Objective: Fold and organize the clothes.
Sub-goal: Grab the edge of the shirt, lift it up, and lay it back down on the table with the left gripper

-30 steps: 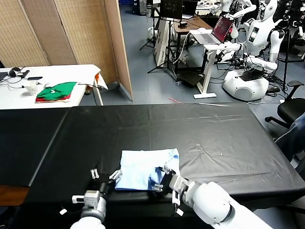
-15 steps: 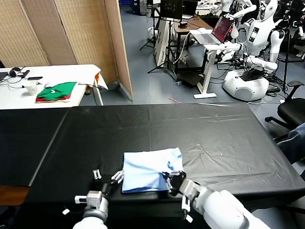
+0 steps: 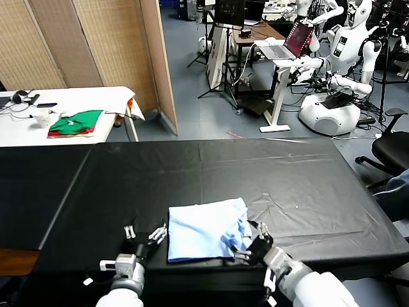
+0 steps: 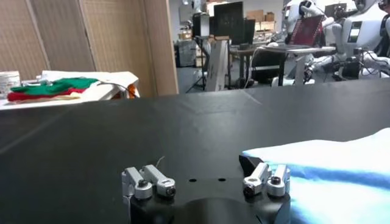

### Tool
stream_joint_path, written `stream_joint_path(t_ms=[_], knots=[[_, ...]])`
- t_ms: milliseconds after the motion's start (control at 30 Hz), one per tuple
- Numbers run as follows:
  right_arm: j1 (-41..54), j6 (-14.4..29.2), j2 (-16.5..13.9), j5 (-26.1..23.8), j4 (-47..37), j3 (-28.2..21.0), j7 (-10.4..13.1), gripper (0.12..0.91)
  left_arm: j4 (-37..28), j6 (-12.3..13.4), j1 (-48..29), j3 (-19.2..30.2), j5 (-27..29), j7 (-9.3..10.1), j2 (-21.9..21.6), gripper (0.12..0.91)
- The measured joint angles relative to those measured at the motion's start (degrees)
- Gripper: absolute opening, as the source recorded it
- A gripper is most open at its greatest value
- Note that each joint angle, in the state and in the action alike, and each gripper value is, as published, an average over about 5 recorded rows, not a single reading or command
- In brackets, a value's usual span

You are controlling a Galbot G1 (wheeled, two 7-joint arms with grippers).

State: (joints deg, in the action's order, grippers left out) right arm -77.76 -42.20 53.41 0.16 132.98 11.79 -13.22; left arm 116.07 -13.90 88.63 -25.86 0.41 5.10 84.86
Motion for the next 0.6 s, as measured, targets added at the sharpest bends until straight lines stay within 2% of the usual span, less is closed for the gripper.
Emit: stream_joint_path(t_ms=[100,167,267,400,600], knots=[[-3.1,0.0,0.9,-2.0,0.3,2.4,0.5,0.855,0.0,0.0,0.0,-0.1,-0.1,0.00,0.0,0.907],[-5.2,0.0,1.7,-3.5,0.1,3.8,1.2,0.896,0.0,0.1,0.0,-0.1,-0.1,0.00,0.0,0.907],[-8.7,0.0,3.5,-4.4,-0.1,6.1,2.7,0.905,-0.1,0.3,0.1,-0.2,-0.1,0.00,0.0,0.907],[-12.9,0.0,6.8,-3.1,0.3,8.9,5.3,0.907,-0.2,0.5,0.1,-0.3,-0.1,0.00,0.1,0.907],[-16.6,0.0,11.8,1.7,0.2,12.0,11.2,0.907,-0.3,0.9,0.2,-0.4,-0.1,0.00,0.3,0.907]])
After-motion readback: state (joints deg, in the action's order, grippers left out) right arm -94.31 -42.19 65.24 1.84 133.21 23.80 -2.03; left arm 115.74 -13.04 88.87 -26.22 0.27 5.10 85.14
